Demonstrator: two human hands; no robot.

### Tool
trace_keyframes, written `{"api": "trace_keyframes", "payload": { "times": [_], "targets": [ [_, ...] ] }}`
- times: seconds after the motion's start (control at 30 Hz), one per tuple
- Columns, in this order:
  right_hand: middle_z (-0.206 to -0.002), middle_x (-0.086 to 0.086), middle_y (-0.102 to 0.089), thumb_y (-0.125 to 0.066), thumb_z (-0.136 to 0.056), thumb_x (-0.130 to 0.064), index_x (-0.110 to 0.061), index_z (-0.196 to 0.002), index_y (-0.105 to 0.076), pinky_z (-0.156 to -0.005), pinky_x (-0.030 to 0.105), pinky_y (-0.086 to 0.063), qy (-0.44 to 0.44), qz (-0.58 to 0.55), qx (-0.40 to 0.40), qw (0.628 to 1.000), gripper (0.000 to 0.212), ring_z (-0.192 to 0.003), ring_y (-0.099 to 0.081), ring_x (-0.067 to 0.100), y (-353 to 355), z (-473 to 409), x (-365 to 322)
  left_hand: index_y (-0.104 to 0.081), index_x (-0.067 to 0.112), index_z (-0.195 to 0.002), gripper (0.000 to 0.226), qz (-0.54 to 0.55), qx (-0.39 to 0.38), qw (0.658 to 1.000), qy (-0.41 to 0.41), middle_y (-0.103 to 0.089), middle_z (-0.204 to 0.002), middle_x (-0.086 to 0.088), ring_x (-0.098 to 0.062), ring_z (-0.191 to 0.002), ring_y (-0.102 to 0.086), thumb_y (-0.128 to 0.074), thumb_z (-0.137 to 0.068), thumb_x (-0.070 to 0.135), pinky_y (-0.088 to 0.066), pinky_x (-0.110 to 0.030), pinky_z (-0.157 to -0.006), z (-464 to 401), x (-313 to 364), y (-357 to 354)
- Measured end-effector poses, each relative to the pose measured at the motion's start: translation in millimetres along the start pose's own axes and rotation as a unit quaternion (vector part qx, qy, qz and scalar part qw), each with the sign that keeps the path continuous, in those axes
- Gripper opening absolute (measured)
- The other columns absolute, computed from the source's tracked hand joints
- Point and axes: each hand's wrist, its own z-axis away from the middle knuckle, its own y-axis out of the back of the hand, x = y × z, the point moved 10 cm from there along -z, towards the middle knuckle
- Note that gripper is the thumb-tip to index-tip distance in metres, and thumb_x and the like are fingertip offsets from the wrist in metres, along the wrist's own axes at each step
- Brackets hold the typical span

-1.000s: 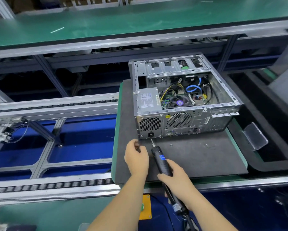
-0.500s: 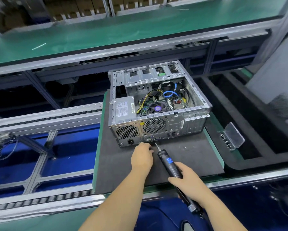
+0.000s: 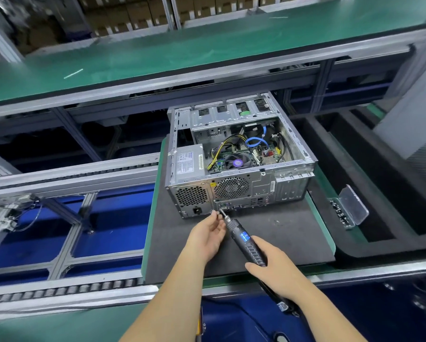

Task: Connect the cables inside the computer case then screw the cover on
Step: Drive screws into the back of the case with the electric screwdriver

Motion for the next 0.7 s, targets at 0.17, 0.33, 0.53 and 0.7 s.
{"api": "trace_keyframes", "payload": {
  "times": [0.17,0.33,0.53,0.7],
  "targets": [
    [-0.099,-0.009,-0.068,-0.063,-0.083,-0.037,-0.054,-0.124,-0.047,-0.082,0.029,-0.054,0.013,0.033,-0.016,0.999,0.048,-0.086,-0.063,0.014,-6,-4,-5,-0.064,0.002,-0.087,0.018,-0.008,-0.032,0.999,0.000,-0.063,-0.073,-0.007,-0.017,-0.064,-0.064,-0.057,-0.099,0.015,-0.057,-0.032,-0.056,4,6,-5],
    [-0.097,-0.009,-0.067,-0.062,-0.081,-0.038,-0.057,-0.123,-0.049,-0.084,0.029,-0.054,0.024,0.038,-0.023,0.999,0.048,-0.085,-0.062,0.016,-9,-9,-11,-0.063,0.005,-0.086,0.020,0.023,-0.044,0.999,-0.002,-0.063,-0.073,-0.006,-0.017,-0.064,-0.063,-0.056,-0.099,0.017,-0.056,-0.030,-0.053,6,10,-3],
    [-0.100,-0.001,-0.068,-0.064,-0.082,-0.032,-0.055,-0.120,-0.053,-0.085,0.028,-0.053,0.045,0.033,-0.035,0.998,0.046,-0.089,-0.061,0.021,-17,-15,-21,-0.063,0.007,-0.086,0.020,0.024,-0.053,0.998,-0.021,-0.061,-0.079,-0.006,-0.017,-0.069,-0.060,-0.054,-0.100,0.017,-0.055,-0.031,-0.054,9,22,2],
    [-0.105,-0.010,-0.067,-0.061,-0.085,-0.040,-0.064,-0.126,-0.045,-0.084,0.018,-0.050,0.046,0.047,-0.065,0.996,0.050,-0.087,-0.062,0.010,-22,-18,-23,-0.060,0.005,-0.089,0.016,-0.047,-0.052,0.996,-0.061,-0.061,-0.079,-0.009,-0.018,-0.074,-0.058,-0.052,-0.101,0.010,-0.054,-0.030,-0.072,8,40,12]
  ]
}}
